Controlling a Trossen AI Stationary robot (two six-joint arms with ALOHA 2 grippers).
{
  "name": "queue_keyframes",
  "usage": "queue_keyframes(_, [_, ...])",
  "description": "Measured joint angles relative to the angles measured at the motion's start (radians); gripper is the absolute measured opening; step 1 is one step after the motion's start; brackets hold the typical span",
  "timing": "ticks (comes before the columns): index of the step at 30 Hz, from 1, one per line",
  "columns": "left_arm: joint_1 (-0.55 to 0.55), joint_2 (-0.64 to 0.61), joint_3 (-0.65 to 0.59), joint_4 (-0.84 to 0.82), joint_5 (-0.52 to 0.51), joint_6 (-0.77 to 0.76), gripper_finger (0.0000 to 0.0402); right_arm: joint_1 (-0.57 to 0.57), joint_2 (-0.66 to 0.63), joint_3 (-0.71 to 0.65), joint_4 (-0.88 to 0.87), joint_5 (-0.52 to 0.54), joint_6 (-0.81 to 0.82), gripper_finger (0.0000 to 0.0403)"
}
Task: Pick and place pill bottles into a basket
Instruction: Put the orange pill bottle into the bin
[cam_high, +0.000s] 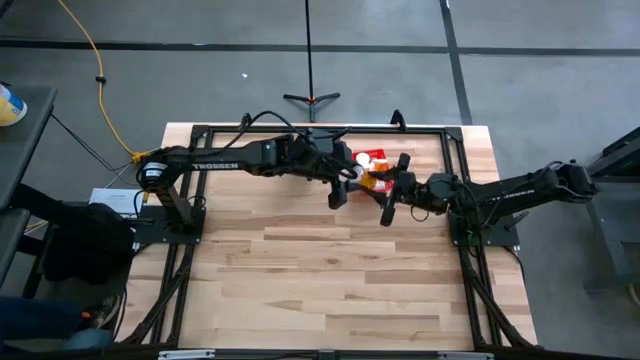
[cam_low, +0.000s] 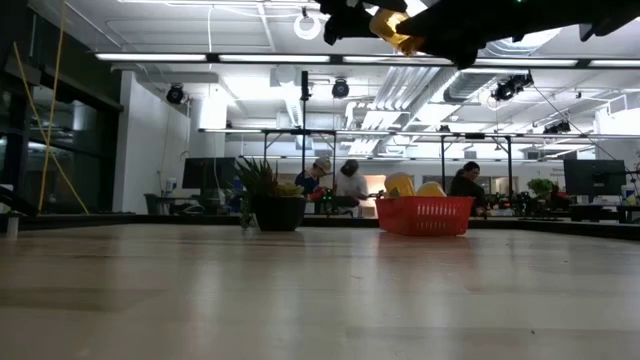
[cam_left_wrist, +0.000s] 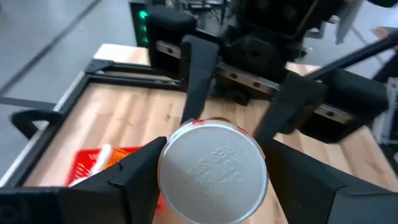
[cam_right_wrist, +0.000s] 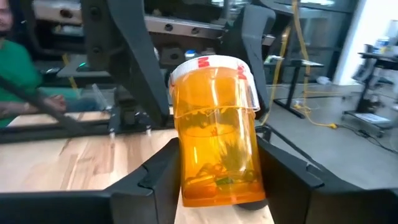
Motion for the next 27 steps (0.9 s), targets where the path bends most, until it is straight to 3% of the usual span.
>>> queue_keyframes(7, [0.003,-0.019,0.000,-0.014,-0.111,0.003,0.0304,0.001,0.000,0.002,-0.008,0.191,0.034,0.0178])
queue_keyframes(13, [0.018,-0.064,-0.001,-0.123,-0.093,0.002,0.0305,-0.005,-0.002,0.001,-0.147,0.328,0.110,0.0164])
queue_keyframes(20, [0.025,-0.119,0.000,-0.267,-0.109,0.001,0.0305,-0.055,-0.005,-0.001,-0.420,0.330,0.335,0.0178])
queue_keyframes(27, [0.024,-0.145,0.000,-0.372,-0.120,0.000,0.0283,-0.114,0.016,-0.002,-0.607,0.227,0.450,0.0168])
